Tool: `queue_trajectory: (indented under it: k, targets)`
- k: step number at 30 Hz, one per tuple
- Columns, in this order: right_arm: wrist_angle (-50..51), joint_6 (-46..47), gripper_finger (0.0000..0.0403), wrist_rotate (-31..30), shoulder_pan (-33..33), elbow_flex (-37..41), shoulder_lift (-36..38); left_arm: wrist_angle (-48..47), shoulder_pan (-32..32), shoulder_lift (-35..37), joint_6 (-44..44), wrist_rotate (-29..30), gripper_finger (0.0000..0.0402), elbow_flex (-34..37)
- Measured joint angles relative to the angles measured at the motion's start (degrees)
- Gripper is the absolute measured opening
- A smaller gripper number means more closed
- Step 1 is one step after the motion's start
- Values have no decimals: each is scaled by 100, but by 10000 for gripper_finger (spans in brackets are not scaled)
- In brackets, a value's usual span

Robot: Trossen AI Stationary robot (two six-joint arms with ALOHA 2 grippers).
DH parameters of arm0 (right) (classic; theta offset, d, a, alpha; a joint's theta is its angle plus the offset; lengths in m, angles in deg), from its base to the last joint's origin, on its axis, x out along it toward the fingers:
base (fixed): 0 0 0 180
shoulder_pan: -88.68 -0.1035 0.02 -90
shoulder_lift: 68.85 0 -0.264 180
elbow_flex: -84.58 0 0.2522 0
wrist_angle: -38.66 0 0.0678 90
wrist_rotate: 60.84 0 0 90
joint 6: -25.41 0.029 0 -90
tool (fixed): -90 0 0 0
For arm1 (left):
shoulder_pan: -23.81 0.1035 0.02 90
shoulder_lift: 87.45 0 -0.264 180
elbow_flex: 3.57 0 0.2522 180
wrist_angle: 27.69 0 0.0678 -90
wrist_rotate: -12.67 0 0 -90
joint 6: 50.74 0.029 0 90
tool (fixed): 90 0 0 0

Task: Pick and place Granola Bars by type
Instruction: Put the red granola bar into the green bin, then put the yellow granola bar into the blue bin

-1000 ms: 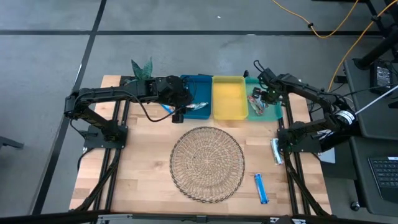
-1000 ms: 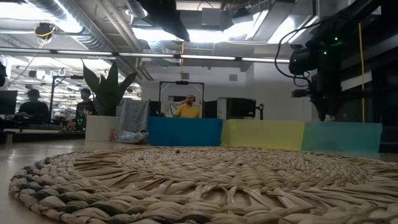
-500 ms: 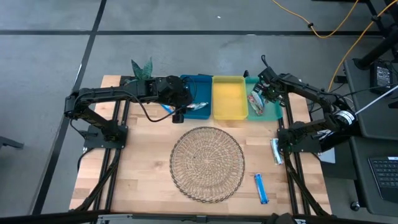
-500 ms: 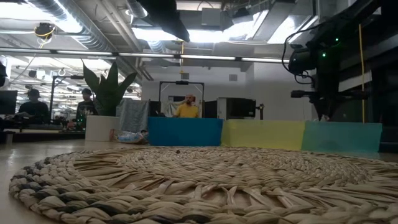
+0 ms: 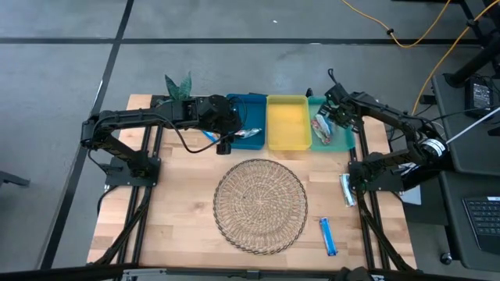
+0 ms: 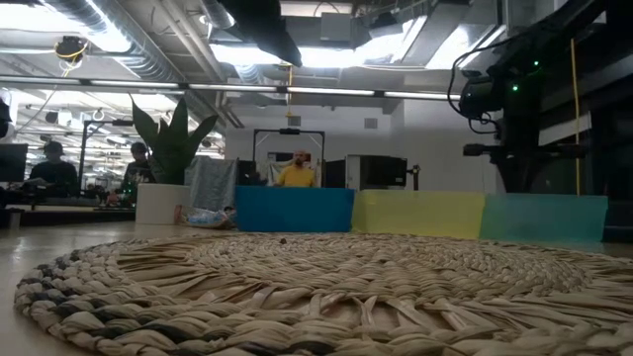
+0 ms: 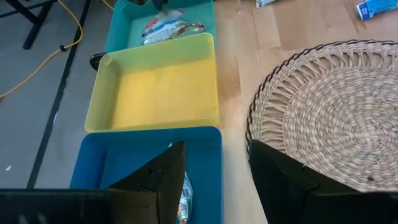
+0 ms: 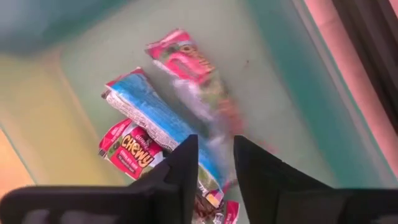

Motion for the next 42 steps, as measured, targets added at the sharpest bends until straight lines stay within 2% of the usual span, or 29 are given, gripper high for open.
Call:
queue_trajectory:
  k: [5, 12, 20, 24, 30, 35, 42]
  targets:
    - [-30, -25, 138, 1, 0, 1, 0, 1, -2, 0, 9, 0, 171, 0]
    - [-263, -789, 160, 176, -20, -1, 0, 1, 0, 0, 11, 0, 171, 0]
    - [-244, -2532, 157, 906, -370, -1, 1, 0, 0, 0, 27, 0, 171, 0]
    - [49, -3042, 156, 1260, -809, -1, 5, 0, 0, 0, 41, -1, 171, 0]
    - [284, -3318, 155, 1253, -1770, -1, 242, -3, 0, 0, 72, -62, 171, 0]
    - [178, -3034, 155, 1231, -2505, -1, 641, -3, -2, 0, 70, -381, 171, 1]
    - [337, -2321, 155, 978, -3590, -1, 1433, -5, -2, 0, 70, -428, 171, 2]
